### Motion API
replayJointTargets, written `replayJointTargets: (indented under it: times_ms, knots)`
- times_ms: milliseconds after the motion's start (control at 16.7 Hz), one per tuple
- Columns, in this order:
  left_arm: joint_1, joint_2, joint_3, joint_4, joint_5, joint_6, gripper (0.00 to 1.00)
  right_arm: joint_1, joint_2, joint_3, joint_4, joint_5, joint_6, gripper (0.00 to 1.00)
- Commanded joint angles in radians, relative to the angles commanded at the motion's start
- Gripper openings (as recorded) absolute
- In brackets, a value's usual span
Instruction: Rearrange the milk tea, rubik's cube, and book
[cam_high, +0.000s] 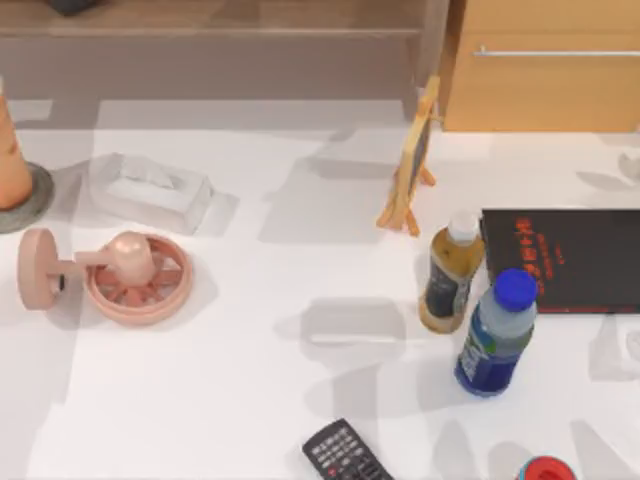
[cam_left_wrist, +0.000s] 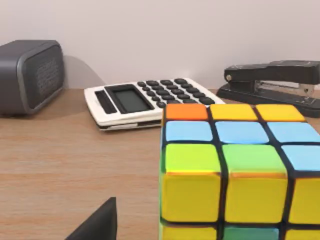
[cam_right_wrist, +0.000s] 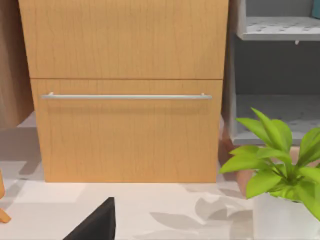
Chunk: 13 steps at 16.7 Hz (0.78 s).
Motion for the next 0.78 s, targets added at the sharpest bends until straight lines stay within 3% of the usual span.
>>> replayJointTargets:
  times_ms: [300, 780]
  knots:
    - [0.006, -0.279, -0.263, -0.018, -0.03, -0.003, 1.0, 0.0, 0.0, 0.0, 0.0, 0.0, 0.0, 1.0]
    - [-0.014, -1.017, -0.945, -0.055, -0.069, -0.011, 1.0, 0.0, 0.0, 0.0, 0.0, 0.0, 0.0, 1.0]
